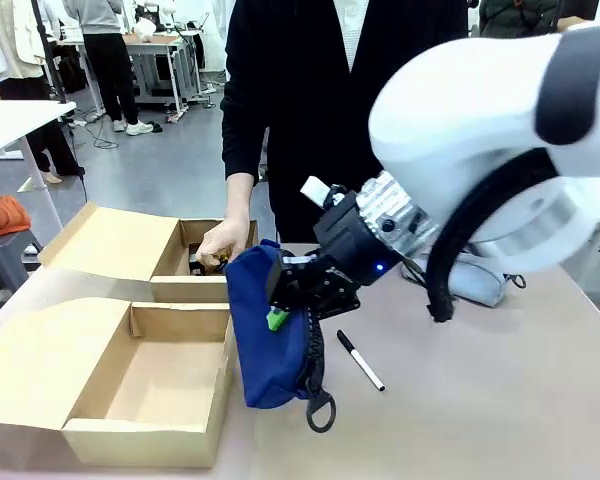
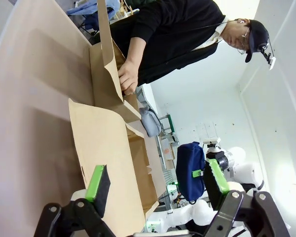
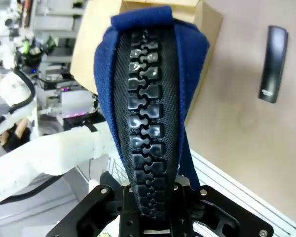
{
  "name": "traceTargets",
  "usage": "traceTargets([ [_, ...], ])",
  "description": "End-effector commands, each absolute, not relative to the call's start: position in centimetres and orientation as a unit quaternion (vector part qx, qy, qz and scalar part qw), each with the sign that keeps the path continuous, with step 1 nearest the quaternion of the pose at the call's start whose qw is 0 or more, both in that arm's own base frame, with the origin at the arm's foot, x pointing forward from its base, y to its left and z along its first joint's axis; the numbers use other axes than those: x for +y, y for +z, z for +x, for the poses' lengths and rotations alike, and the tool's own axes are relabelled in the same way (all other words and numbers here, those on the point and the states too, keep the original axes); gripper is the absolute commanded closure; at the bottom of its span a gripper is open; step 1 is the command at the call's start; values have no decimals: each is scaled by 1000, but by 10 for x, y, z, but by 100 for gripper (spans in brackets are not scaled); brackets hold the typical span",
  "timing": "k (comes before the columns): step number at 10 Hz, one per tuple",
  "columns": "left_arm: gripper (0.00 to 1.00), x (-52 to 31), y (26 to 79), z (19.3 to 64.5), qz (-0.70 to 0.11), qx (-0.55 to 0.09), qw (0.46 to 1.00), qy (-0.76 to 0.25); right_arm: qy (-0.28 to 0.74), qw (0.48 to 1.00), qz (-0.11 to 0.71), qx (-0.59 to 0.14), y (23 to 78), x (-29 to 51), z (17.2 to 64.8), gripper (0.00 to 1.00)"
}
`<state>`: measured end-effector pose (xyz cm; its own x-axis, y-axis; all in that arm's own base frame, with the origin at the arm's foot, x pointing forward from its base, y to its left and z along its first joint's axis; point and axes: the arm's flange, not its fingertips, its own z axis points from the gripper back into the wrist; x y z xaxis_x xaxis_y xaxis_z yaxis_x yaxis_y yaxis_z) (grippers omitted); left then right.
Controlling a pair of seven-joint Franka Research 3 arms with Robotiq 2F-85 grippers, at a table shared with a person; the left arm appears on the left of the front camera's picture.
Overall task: Place items inside the box.
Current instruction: Pick up a Pencil pouch or Stapler and place it inside the Mailer Box closest to the robot.
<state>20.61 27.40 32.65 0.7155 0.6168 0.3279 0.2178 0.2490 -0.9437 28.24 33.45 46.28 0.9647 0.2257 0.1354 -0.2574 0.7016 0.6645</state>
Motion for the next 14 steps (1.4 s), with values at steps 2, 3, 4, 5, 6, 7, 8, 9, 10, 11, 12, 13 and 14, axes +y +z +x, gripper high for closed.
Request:
traceTargets([
  [2, 4, 270, 327, 206, -598, -365, 701, 135, 44, 923, 382, -28, 462, 354, 277, 93],
  [3, 4, 270, 327, 206, -598, -365, 701, 135, 27, 922, 386, -19, 471, 369, 277, 93],
  [4, 4, 270, 327, 206, -598, -365, 701, 135, -1, 924, 382, 2, 481, 386, 279, 93],
  [5, 4, 270, 327, 206, -598, -365, 701, 135, -25, 937, 349, 23, 488, 408, 284, 93],
  [6, 4, 270, 327, 206, -598, -365, 701, 135, -22, 946, 319, 43, 489, 430, 291, 93],
  [7, 4, 270, 327, 206, -598, -365, 701, 135, -30, 953, 295, 57, 484, 449, 303, 93],
  [8, 4, 270, 327, 206, -598, -365, 701, 135, -30, 959, 272, 67, 477, 469, 313, 93],
  [9, 4, 270, 327, 206, -598, -365, 701, 135, -36, 965, 250, 68, 468, 488, 322, 93],
  [10, 4, 270, 327, 206, -598, -365, 701, 135, -38, 972, 221, 66, 456, 507, 332, 93],
  [11, 4, 270, 327, 206, -598, -365, 701, 135, -41, 977, 200, 66, 447, 519, 340, 93],
  [12, 4, 270, 327, 206, -598, -365, 701, 135, -33, 978, 188, 79, 439, 528, 346, 93],
  [13, 4, 270, 327, 206, -598, -365, 701, 135, -38, 981, 173, 81, 430, 535, 348, 93],
  [14, 4, 270, 327, 206, -598, -365, 701, 135, -47, 982, 161, 83, 419, 538, 350, 93],
])
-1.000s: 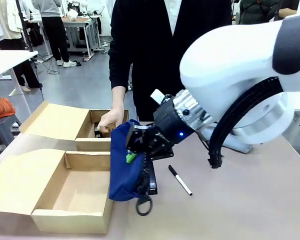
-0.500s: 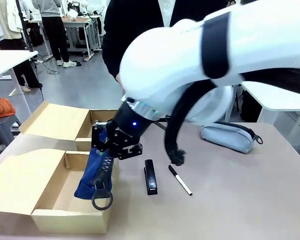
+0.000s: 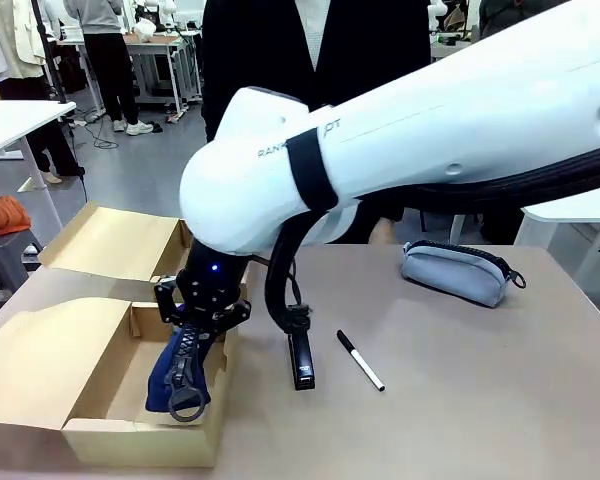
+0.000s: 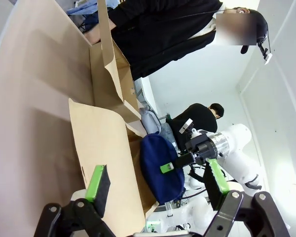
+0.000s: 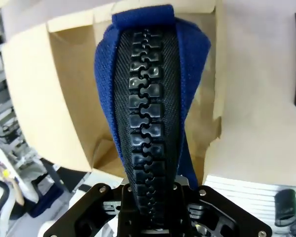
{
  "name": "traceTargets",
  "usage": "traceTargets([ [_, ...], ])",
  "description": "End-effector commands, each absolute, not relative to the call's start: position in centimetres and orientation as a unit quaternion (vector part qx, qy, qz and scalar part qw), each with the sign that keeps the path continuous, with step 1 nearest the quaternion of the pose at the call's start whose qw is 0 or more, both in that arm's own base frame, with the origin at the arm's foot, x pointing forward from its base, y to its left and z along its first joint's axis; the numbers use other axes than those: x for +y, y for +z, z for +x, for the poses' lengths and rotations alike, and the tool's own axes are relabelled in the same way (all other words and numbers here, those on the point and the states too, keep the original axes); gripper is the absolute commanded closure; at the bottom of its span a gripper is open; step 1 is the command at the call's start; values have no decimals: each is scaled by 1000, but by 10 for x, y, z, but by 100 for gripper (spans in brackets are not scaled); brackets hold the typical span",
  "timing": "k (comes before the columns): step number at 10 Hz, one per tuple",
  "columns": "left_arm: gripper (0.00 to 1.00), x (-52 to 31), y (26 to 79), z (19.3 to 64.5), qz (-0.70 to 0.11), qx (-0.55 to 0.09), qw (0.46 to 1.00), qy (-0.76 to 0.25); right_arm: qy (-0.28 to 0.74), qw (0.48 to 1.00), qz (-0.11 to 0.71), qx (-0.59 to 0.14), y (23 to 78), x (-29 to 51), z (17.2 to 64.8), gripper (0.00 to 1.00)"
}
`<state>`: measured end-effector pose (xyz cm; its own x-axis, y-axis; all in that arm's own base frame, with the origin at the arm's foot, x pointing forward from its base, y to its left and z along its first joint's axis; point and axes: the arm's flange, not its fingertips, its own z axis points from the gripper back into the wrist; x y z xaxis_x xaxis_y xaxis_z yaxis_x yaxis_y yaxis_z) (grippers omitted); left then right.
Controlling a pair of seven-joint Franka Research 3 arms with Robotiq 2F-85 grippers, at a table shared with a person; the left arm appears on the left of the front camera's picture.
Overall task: Place items inside the box.
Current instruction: Pick up a Pencil pouch or Stapler and place it inside the Mailer Box closest to the robot.
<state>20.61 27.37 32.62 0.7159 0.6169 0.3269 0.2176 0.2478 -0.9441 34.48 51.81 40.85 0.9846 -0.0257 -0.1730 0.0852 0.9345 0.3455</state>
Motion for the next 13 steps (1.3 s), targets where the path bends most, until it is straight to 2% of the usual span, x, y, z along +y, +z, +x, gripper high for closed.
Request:
traceTargets([
  [1, 4, 270, 327, 206, -598, -365, 701, 135, -54, 983, 152, 85, 409, 540, 350, 93],
  [4, 4, 270, 327, 206, -598, -365, 701, 135, -51, 982, 140, 115, 388, 542, 349, 93],
  [8, 4, 270, 327, 206, -598, -365, 701, 135, -58, 981, 136, 122, 373, 534, 349, 93],
  [9, 4, 270, 327, 206, -598, -365, 701, 135, -55, 981, 137, 124, 372, 533, 348, 81],
  [10, 4, 270, 327, 206, -598, -365, 701, 135, -55, 981, 136, 128, 372, 532, 349, 36],
  [11, 4, 270, 327, 206, -598, -365, 701, 135, -55, 981, 137, 129, 371, 531, 349, 23],
  [12, 4, 270, 327, 206, -598, -365, 701, 135, -53, 980, 140, 130, 371, 530, 349, 0],
  [13, 4, 270, 327, 206, -598, -365, 701, 135, -52, 980, 140, 129, 370, 530, 348, 0],
])
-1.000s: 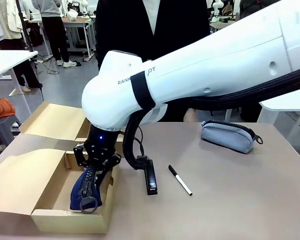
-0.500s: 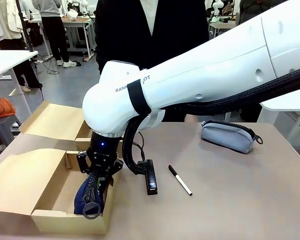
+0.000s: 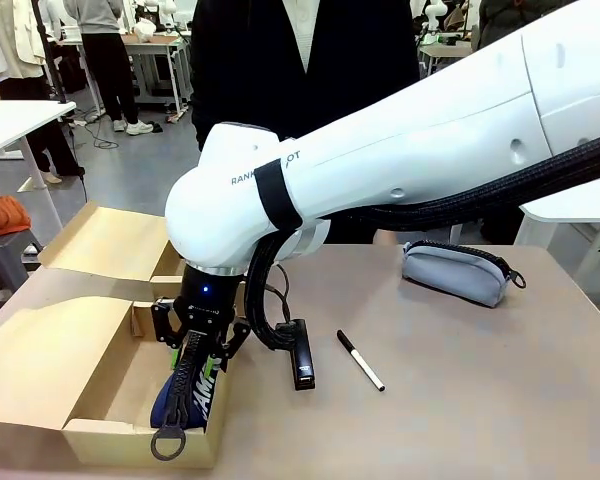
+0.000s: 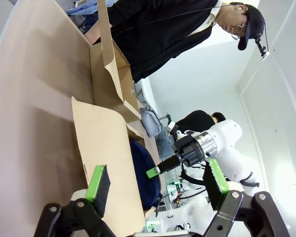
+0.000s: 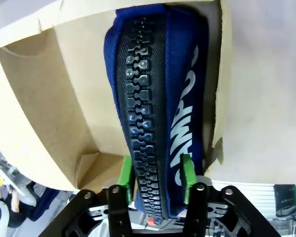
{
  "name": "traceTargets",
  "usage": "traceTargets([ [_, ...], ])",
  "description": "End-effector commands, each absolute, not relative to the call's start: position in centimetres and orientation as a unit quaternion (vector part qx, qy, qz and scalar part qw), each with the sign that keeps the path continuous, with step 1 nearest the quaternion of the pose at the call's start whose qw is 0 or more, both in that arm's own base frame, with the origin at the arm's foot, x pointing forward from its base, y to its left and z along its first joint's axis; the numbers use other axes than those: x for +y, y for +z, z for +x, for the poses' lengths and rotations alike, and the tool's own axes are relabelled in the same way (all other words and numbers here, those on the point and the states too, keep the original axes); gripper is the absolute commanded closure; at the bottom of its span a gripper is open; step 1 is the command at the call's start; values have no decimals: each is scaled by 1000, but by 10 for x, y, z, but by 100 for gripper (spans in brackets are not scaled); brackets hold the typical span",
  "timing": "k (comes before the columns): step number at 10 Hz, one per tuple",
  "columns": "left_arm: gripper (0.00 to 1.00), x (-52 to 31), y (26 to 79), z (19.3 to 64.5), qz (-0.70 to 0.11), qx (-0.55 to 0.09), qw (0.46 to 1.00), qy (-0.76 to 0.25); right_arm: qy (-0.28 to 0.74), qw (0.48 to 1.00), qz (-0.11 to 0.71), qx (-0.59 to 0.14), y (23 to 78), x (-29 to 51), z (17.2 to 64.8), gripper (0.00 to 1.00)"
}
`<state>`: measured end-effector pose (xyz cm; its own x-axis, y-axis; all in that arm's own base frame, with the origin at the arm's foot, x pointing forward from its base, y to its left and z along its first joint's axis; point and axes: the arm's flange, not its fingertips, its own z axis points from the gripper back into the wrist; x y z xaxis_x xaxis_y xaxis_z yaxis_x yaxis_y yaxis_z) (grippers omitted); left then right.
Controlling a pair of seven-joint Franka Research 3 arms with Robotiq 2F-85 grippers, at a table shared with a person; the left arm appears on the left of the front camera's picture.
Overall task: Place items inside the box.
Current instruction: Pick up a Pencil pouch or Stapler and place it inside the Mailer Box closest to the robot.
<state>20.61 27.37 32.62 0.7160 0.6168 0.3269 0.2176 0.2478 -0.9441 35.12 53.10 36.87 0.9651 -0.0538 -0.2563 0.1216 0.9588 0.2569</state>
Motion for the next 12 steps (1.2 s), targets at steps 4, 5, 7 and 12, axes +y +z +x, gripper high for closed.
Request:
traceTargets([
  [4, 4, 270, 327, 206, -598, -365, 701, 135, -48, 980, 148, 126, 372, 524, 348, 0],
  [5, 4, 270, 327, 206, -598, -365, 701, 135, -26, 980, 152, 128, 375, 522, 346, 0],
  [7, 4, 270, 327, 206, -598, -365, 701, 135, 96, 972, 158, 143, 401, 494, 331, 0],
  [12, 4, 270, 327, 206, -598, -365, 701, 135, 109, 942, 315, -40, 449, 329, 237, 0],
])
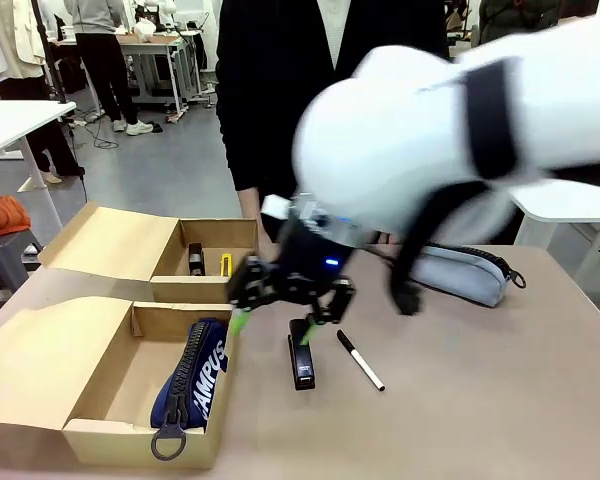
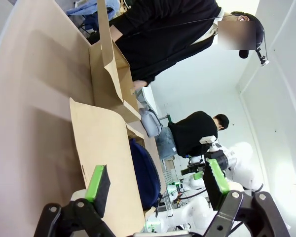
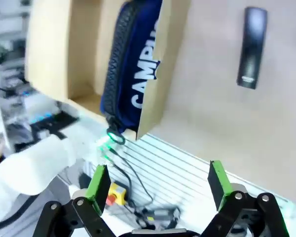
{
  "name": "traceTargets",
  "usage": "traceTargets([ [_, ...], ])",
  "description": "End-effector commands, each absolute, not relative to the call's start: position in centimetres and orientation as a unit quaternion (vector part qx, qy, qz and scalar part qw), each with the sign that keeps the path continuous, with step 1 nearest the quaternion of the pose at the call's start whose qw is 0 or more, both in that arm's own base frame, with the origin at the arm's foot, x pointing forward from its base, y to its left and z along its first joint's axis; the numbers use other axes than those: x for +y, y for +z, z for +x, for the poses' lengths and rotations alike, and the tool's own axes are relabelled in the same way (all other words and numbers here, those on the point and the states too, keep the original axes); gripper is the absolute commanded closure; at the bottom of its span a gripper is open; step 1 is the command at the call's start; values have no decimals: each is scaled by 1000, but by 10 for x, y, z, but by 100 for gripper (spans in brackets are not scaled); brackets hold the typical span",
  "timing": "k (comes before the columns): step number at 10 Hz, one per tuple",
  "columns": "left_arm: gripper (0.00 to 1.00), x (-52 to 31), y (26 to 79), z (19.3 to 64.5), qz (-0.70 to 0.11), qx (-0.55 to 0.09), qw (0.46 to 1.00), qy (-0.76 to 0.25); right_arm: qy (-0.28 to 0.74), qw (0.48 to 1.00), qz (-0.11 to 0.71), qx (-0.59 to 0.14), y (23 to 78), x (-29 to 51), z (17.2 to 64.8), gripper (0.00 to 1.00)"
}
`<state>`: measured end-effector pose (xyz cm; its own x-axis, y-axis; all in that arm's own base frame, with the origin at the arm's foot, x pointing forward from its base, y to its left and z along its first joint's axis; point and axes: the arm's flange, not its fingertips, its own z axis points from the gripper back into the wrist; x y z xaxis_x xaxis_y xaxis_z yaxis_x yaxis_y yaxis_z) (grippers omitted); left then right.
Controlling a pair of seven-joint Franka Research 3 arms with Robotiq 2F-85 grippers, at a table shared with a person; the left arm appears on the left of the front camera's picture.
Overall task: Place items inside the box.
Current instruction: Pick up a Pencil pouch or Stapler and place it inside the Mailer Box closest to the robot.
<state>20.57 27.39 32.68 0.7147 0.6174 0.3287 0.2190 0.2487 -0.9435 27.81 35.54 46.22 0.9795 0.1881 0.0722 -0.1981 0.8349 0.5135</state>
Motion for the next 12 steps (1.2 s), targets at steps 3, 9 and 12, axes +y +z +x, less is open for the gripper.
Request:
traceTargets([
  [3, 4, 270, 327, 206, -598, -365, 701, 135, 102, 958, 268, -16, 464, 345, 267, 0],
  [9, 4, 270, 327, 206, -598, -365, 701, 135, 155, 945, 285, -32, 474, 324, 281, 0],
  [12, 4, 270, 327, 206, -598, -365, 701, 135, 286, 862, 419, -11, 464, 374, 278, 0],
])
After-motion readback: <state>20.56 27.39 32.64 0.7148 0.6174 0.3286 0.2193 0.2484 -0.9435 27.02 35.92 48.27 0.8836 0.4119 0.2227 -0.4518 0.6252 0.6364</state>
